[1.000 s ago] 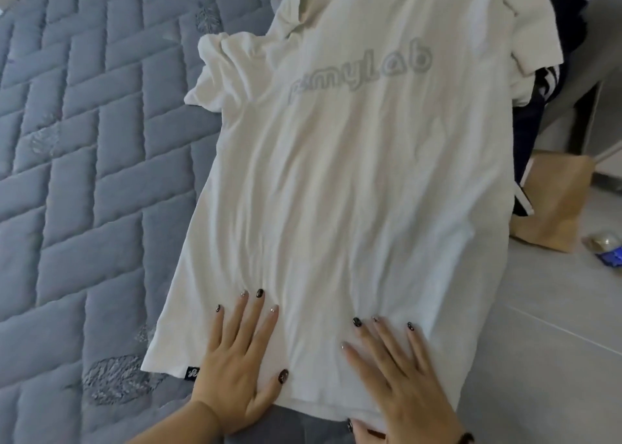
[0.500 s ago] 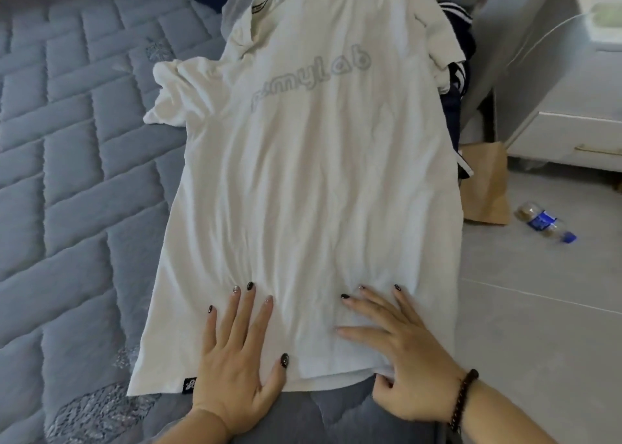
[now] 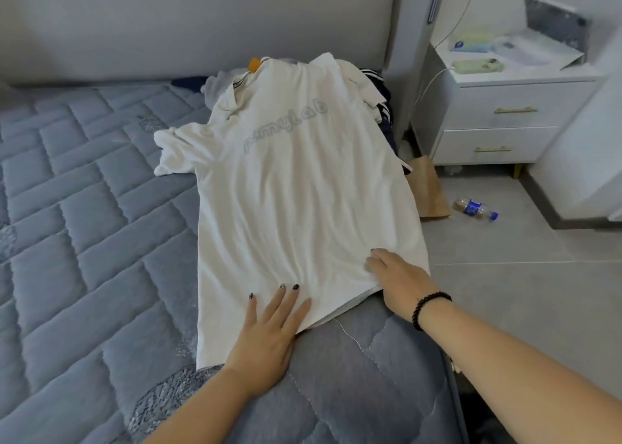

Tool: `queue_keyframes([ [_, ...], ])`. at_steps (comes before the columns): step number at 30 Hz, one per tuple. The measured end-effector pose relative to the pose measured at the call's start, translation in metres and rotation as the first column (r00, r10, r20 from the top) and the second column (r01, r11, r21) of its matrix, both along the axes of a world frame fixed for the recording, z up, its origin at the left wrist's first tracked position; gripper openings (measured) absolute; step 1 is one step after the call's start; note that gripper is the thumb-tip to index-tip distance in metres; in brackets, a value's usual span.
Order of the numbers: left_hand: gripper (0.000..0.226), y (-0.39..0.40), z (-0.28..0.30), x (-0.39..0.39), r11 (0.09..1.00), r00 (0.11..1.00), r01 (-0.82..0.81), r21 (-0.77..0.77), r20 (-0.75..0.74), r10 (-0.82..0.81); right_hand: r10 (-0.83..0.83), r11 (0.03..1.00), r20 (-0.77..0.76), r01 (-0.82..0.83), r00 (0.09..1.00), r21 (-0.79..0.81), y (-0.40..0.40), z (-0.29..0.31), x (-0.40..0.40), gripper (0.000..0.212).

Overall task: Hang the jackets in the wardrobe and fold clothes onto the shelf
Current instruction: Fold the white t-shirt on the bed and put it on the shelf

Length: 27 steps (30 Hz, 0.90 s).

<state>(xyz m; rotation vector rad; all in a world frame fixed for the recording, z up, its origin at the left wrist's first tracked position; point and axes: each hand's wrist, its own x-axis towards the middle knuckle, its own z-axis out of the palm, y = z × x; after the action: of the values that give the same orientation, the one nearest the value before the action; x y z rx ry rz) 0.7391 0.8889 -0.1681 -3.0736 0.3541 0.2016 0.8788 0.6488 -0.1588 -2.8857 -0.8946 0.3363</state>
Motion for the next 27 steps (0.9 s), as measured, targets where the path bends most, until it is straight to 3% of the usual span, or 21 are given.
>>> queue_keyframes([
  [3,0.088,0.025,0.003,-0.013,1.0,1.0,0.023,0.001,-0.017,-0.023,-0.098,0.995,0.013,0.098,0.995,-0.026,-0.02,-0.004,0.005,0.055],
  [6,0.097,0.041,0.005,-0.021,0.999,0.998,-0.051,-0.004,-0.033,0.051,-0.063,0.991,0.009,0.064,0.998,-0.119,-0.036,-0.005,-0.003,0.059],
  [9,0.091,0.058,0.004,-0.027,0.99,0.98,-0.127,-0.057,-0.159,0.117,-0.005,0.985,0.005,0.005,1.0,-0.173,-0.036,0.005,-0.013,0.059],
  [13,0.089,0.089,0.014,-0.037,0.972,0.969,-0.175,-0.157,-0.201,0.142,0.072,0.967,-0.01,-0.072,0.997,-0.243,-0.027,0.022,-0.036,0.063],
  [22,0.07,0.157,0.052,-0.105,0.962,0.928,-0.273,-0.017,-0.266,0.259,0.18,0.934,-0.064,-0.191,0.982,-0.302,0.0,0.041,-0.12,0.069],
  [27,0.075,0.161,0.053,-0.155,0.972,0.935,-0.237,0.006,-0.271,0.229,0.165,0.905,-0.116,-0.197,0.979,-0.377,0.018,0.036,-0.171,0.057],
])
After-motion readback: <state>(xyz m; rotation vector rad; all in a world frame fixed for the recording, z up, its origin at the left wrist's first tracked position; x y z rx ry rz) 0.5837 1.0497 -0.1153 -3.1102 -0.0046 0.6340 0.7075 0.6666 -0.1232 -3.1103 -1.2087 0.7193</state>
